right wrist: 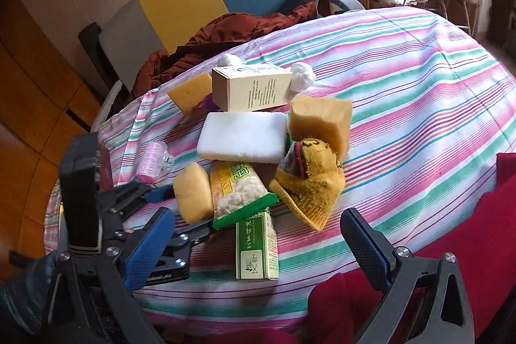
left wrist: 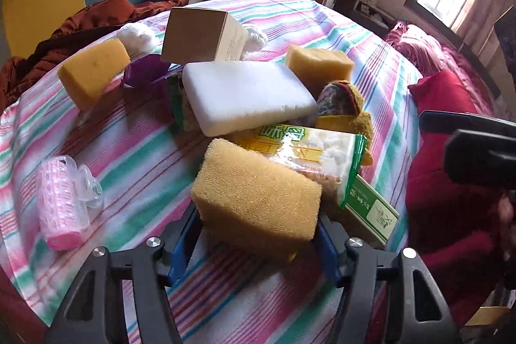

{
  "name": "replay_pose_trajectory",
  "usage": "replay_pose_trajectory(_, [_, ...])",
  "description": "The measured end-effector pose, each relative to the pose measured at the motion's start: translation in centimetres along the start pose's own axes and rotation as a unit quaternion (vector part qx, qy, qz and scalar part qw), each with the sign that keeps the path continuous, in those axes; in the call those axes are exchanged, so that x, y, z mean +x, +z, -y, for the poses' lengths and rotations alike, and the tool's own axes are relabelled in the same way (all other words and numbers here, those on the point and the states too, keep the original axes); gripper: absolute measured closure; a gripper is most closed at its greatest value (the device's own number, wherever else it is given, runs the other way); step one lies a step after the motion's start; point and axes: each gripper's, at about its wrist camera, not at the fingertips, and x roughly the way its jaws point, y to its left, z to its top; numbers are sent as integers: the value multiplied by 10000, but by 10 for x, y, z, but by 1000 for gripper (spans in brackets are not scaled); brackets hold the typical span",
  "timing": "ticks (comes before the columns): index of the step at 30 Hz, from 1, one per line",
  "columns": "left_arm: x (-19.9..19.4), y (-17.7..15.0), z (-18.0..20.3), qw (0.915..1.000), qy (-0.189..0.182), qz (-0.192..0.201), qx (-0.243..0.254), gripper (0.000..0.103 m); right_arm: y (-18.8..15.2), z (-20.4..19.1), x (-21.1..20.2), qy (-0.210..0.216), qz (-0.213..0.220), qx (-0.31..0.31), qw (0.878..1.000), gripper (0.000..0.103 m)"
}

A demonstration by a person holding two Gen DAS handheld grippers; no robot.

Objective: Organize objects
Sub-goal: 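Grasp the yellow sponge with left tool while right tool grasps green-white box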

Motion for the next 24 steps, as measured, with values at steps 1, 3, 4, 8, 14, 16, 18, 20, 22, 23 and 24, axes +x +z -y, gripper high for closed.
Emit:
replay_pose_trajectory(1, [-3, -3, -1, 10000, -41, 72, -25, 43, 0, -1, 0, -20, -4, -7, 10000, 0])
replay_pose_trajectory(3, [-9, -7, -2, 9998, -111, 137, -123, 44, 0, -2, 2, -50, -28, -63, 10000, 0])
replay_pose_trajectory(4, [-13, -11, -3, 9997, -62, 160, -170, 44, 0, -3, 2, -82, -37, -82, 9999, 0])
replay_pose_trajectory(8, [-38, -35, -8, 9986, 73, 304, -427, 44, 0, -8, 7, -245, -210, -252, 9992, 0])
replay_pose_trajectory(14, [-75, -72, -27, 9948, 254, 408, -893, 43, -6, -35, 40, -560, -1062, -782, 9897, 4])
replay_pose_trajectory(16, [-87, -80, -32, 9928, 296, 509, -1040, 43, -12, -43, 54, -706, -1270, -925, 9851, 15])
replay_pose_trajectory(18, [-100, -88, -37, 9908, 311, 616, -1163, 43, -14, -45, 66, -907, -1402, -907, 9818, 25])
replay_pose_trajectory(20, [-113, -95, -41, 9887, 333, 746, -1260, 43, -18, -42, 76, -1150, -1475, -869, 9785, 28])
replay_pose_trajectory(22, [-120, -99, -42, 9871, 348, 840, -1321, 43, -19, -39, 82, -1342, -1489, -836, 9761, 31])
replay_pose_trajectory(23, [-125, -102, -44, 9858, 362, 907, -1368, 43, -20, -38, 83, -1390, -1478, -826, 9757, 38])
replay_pose_trajectory(24, [-129, -104, -44, 9849, 366, 945, -1401, 43, -21, -37, 84, -1431, -1482, -833, 9750, 51])
